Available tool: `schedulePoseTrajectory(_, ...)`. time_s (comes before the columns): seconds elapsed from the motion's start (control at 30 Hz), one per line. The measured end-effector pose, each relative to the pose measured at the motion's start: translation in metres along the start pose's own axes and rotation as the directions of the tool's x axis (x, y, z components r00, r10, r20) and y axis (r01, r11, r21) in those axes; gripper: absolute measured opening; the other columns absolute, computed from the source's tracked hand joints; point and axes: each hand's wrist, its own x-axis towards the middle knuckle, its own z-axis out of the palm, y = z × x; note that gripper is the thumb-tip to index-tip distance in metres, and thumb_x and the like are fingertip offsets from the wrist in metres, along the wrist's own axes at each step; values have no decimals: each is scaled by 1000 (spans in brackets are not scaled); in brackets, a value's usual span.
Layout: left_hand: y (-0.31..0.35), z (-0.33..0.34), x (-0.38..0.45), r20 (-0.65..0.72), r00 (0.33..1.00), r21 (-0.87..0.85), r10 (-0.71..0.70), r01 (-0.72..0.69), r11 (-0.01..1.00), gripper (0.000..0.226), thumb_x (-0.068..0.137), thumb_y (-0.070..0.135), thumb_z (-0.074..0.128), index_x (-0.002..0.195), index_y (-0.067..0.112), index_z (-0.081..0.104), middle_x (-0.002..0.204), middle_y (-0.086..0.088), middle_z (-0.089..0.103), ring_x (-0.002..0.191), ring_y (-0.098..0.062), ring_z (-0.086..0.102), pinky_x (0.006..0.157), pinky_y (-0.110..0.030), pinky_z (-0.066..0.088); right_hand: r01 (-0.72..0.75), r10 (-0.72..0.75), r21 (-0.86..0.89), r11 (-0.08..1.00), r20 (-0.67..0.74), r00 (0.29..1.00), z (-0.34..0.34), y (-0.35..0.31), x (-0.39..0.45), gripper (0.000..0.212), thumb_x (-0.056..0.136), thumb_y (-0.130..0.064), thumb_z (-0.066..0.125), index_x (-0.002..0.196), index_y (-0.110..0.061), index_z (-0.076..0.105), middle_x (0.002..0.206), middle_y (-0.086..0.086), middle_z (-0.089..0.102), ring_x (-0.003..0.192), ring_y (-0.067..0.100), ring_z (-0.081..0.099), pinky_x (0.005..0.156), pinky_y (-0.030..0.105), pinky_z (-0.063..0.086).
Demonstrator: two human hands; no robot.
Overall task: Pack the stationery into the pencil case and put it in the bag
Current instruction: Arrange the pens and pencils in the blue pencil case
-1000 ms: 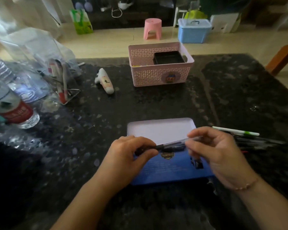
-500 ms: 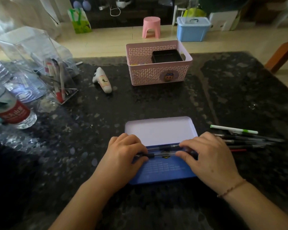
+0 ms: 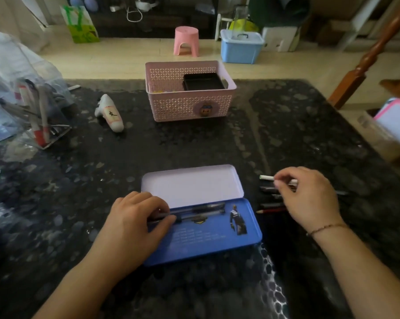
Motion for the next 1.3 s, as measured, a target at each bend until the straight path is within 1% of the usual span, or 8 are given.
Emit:
schedulePoseTrajectory(0.13,4,0,1,-64,998,2,-3,3,1000,14,81,47,59,84,34,63,74,20,55,72,-9,54,67,-38,50,-200,215,-103,974,167,962,5,20,2,15,81,-18,69,79,-32,63,84,-7,58,83,15,57,70,25,40)
schedulePoseTrajectory(0.63,6,-5,1,-217,969,-95,-116,97,991,16,95,25,54,101,20,68,86,12,60,80,-6,55,75,-21,46,-2,31,-247,969,113,993,12,-13,4,12,86,-21,61,93,-31,65,100,-7,62,96,15,48,70,31,42)
schedulePoseTrajectory(0.73,10,-9,3,-229,963,-181,-145,104,978,21,93,34,50,108,27,63,92,17,59,87,-5,57,77,-17,46,175,-151,146,974,-162,975,-11,-41,-2,32,86,-10,59,115,-22,57,92,-4,58,86,12,52,73,27,46)
schedulePoseTrajectory(0.8,16,-12,3,-215,967,-258,-139,81,963,25,93,43,45,111,33,59,99,20,61,95,-5,59,79,-15,47,248,-144,557,792,-224,964,-29,-72,-14,52,88,-4,55,132,-28,42,90,-4,53,78,9,54,73,21,49)
schedulePoseTrajectory(0.9,21,-14,2,-153,981,-397,-116,46,917,31,94,46,43,115,32,60,104,17,66,102,-9,62,83,-19,48,103,-88,872,478,-69,994,-37,-104,-33,41,90,1,53,124,-21,48,87,10,54,69,19,64,57,26,55)
schedulePoseTrajectory(1.0,20,-16,0,-42,996,-481,-78,48,876,26,96,43,48,118,36,59,100,15,68,95,-11,66,80,-21,51,-219,4,905,365,234,972,-22,-112,-44,17,86,0,59,102,-3,56,82,13,65,68,22,71,57,30,58)
schedulePoseTrajectory(1.2,15,-15,0,78,997,-297,17,7,955,19,83,45,63,97,34,66,87,20,66,89,-2,63,76,-12,49,-151,-18,431,890,364,931,1,-86,-44,36,69,-59,60,68,-24,67,58,-4,65,53,8,60,49,19,48)
schedulePoseTrajectory(1.3,9,-9,0,123,986,-90,108,-97,991,15,86,45,60,92,33,67,89,22,63,87,-2,57,81,-23,51,-49,-29,181,982,405,914,10,-83,-47,37,71,-64,60,64,-28,64,55,-9,60,55,4,56,51,21,45)
